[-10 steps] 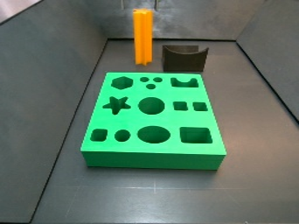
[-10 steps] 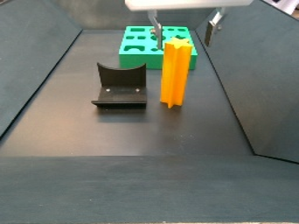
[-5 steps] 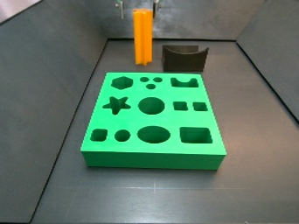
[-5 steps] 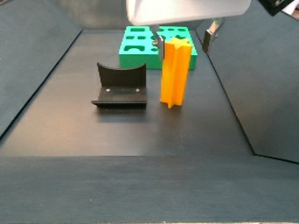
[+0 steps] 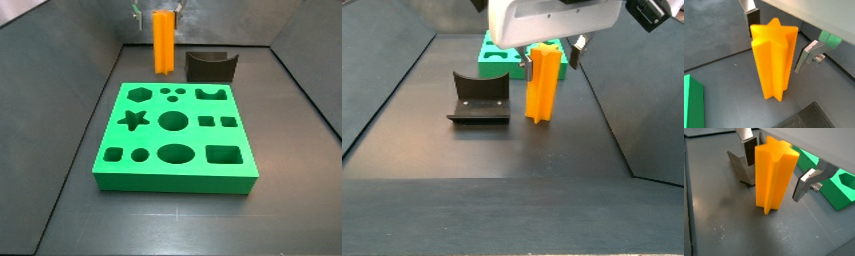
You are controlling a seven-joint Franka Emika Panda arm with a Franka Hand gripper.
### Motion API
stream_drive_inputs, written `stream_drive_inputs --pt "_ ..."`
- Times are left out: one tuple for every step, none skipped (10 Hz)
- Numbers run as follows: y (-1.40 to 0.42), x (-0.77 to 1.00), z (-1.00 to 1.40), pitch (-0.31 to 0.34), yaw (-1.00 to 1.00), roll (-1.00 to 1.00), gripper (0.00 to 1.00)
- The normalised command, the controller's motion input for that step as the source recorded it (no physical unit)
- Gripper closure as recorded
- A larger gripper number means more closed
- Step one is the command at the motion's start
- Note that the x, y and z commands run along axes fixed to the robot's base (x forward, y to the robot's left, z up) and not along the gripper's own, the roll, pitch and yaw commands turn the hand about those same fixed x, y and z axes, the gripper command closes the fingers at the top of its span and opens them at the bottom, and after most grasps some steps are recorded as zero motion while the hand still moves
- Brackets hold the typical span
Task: Pick up the star object. Move up. Move to above the board. Insert the star object.
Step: Pick up the star object.
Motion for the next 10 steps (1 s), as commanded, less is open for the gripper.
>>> stream_drive_inputs --pt "0.00 0.00 -0.15 0.000 0.45 -0.09 0.00" --pt "0.00 -0.03 -0.11 0.000 0.54 -0.11 0.00" --pt "0.00 -0.05 -0.11 0.000 0.62 -0.10 0.00" --pt "0.00 0.00 -0.09 0.000 0.66 -0.10 0.00" --pt "-0.09 0.00 -0.07 0.000 0.65 -0.06 0.00" --pt "-0.23 0.00 -0.03 0.000 0.58 0.00 0.00" --pt "-0.29 0.03 0.00 0.000 0.51 0.00 0.00" --pt "-0.31 0.07 0.00 0.000 0.43 0.00 0.00" --pt "-0.08 0.04 0.00 0.000 0.27 0.00 0.00" --pt "0.02 0.00 -0.04 0.000 0.26 0.00 0.00"
